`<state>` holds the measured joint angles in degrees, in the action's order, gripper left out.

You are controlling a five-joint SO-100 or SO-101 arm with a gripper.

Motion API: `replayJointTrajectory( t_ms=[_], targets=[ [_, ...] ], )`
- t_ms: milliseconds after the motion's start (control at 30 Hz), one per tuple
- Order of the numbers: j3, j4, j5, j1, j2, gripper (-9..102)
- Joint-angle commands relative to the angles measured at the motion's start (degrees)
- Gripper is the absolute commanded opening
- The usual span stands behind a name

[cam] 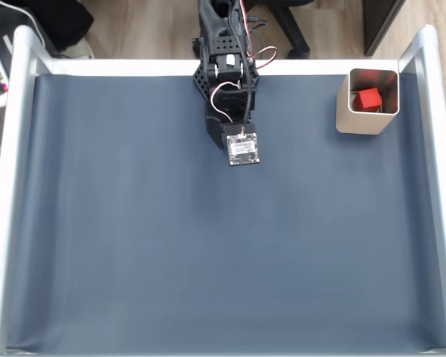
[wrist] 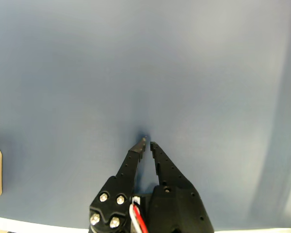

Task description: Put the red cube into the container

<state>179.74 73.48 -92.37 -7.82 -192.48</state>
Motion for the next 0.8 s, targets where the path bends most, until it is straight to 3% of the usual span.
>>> replayJointTrajectory(
  t_ms=[0,767],
  targets=[
    [-0.44,0.88,2.37,-0.18,0.26,0],
    [-0.44,1.05,2.64,-0.26,0.26,2]
  ],
)
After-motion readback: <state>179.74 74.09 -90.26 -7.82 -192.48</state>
